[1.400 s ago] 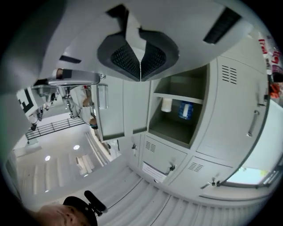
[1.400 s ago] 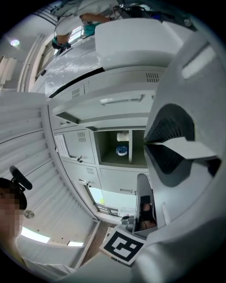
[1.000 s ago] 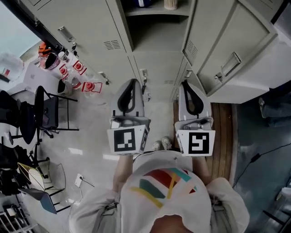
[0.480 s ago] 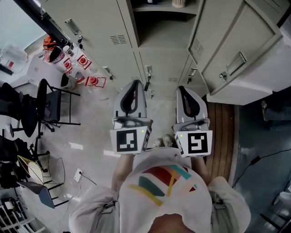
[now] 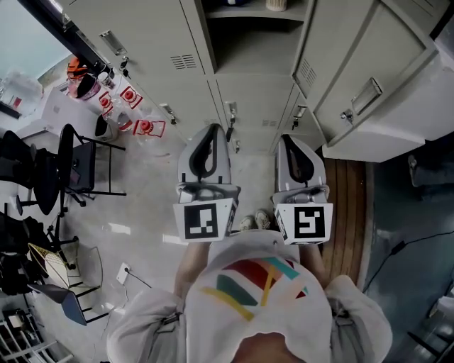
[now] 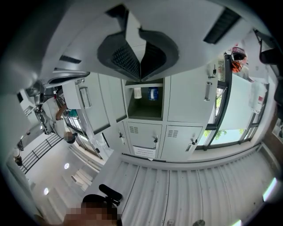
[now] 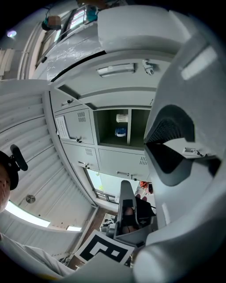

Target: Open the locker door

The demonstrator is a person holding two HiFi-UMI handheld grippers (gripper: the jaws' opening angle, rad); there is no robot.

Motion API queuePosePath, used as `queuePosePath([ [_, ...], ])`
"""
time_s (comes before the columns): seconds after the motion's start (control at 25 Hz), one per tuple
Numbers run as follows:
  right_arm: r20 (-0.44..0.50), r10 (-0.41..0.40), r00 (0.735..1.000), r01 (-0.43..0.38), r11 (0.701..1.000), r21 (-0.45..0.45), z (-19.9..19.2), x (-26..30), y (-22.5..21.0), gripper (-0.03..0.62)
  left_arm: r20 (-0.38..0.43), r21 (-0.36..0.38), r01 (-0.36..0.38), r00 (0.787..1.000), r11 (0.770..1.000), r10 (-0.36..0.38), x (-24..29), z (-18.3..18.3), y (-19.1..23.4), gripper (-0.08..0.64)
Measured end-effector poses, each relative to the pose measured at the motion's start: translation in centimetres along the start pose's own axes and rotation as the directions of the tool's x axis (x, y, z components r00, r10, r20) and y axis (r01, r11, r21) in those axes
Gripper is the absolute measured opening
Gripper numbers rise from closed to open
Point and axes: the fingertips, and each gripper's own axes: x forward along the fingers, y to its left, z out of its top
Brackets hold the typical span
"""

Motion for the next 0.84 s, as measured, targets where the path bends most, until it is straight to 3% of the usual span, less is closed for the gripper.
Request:
queuePosePath([
  [0.84, -0.006, 0.018, 1.0, -0.018, 1.0, 0.007, -0.35, -0.04, 0.02, 0.005, -0.019, 0.012, -0.001, 1.0, 1.0, 0.001, 0.12, -0.53, -0.38, 0.02],
])
